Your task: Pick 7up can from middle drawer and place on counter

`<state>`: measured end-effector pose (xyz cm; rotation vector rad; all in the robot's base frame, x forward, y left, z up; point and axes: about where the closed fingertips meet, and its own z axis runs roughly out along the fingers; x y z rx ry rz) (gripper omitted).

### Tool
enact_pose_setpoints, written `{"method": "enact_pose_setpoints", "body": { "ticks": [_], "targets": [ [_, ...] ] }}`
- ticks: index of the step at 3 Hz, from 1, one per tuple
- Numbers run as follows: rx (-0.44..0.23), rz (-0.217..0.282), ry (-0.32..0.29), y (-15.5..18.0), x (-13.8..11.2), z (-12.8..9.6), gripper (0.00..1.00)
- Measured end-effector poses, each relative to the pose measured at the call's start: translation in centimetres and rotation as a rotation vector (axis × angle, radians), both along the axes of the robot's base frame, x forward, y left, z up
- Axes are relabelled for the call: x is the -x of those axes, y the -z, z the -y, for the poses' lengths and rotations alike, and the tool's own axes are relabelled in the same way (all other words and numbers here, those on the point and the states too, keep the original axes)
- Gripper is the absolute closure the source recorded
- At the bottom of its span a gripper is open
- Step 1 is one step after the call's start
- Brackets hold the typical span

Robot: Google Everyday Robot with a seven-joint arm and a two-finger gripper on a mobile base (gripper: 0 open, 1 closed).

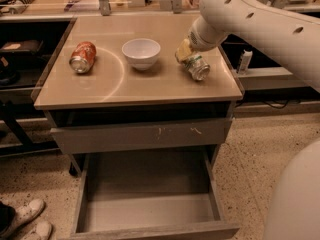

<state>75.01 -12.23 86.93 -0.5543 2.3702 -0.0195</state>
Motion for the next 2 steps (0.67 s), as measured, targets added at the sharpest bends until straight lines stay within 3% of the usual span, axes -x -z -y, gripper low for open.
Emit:
{"method": "enact_pose_setpoints", "body": {
  "ticks": [2],
  "targets": [
    [0.000, 0.000, 0.000, 0.00, 0.00, 0.00, 0.35]
  ]
}}
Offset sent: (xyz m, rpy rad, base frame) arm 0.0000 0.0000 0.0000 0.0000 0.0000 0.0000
